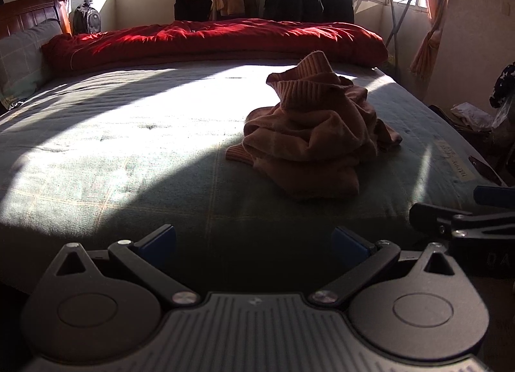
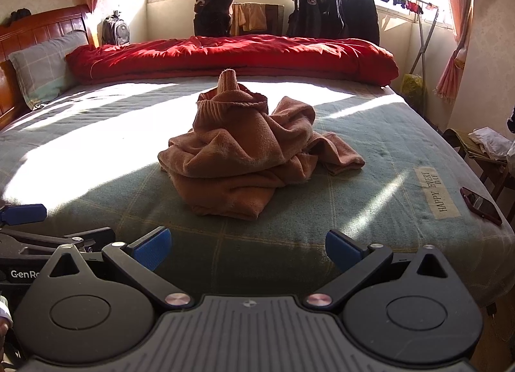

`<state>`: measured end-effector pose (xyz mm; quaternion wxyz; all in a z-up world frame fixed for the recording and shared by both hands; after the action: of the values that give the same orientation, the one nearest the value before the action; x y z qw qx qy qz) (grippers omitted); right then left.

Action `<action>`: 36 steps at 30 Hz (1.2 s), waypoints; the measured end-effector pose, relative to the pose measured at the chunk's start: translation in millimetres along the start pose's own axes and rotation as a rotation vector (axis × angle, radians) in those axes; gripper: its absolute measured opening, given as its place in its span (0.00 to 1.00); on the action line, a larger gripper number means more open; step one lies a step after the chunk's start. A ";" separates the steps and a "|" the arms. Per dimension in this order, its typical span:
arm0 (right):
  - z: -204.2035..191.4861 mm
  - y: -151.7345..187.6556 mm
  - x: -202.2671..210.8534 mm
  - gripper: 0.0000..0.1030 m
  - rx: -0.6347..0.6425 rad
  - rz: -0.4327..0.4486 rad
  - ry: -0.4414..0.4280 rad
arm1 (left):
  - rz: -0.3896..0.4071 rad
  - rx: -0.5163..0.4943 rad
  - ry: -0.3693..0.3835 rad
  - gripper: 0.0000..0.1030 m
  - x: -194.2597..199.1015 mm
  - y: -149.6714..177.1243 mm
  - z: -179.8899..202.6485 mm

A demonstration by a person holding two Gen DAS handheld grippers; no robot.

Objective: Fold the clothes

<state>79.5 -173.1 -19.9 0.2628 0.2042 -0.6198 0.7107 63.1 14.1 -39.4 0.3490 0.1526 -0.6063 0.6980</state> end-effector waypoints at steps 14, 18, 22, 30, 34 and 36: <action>13.4 -11.2 -72.7 1.00 -0.102 -0.093 -0.035 | -0.051 0.049 0.090 1.00 -46.0 -12.8 -14.2; 15.0 -19.2 -84.9 1.00 -0.143 -0.047 -0.107 | 0.004 0.018 0.132 1.00 -51.7 -18.9 -18.4; 13.9 -23.1 -99.1 1.00 -0.170 -0.031 -0.221 | -0.032 0.028 0.154 1.00 -69.0 -19.8 -24.7; 9.0 -32.5 -118.9 1.00 -0.098 -0.023 -0.176 | -0.060 0.035 0.144 1.00 -94.9 -25.1 -36.8; 15.3 -39.7 -125.1 0.99 -0.106 0.005 -0.163 | -0.062 0.031 0.211 1.00 -103.2 -28.5 -40.2; 16.7 -42.3 -128.5 0.97 -0.105 0.012 -0.166 | -0.059 0.030 0.250 1.00 -106.9 -30.3 -40.8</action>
<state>205.5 -201.1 -63.9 0.2165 0.2449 -0.6770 0.6594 167.9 21.3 -93.9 0.4401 0.0874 -0.5427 0.7100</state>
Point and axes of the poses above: each gripper's, at about its wrist camera, not at the fingertips, and x roughly against the way its jaws point, z to its right, y to its underside, the point moved 4 cm from there along -x, roughly the way its jaws point, and after that the axes turned 14 degrees about y, right-handed, at the moved point
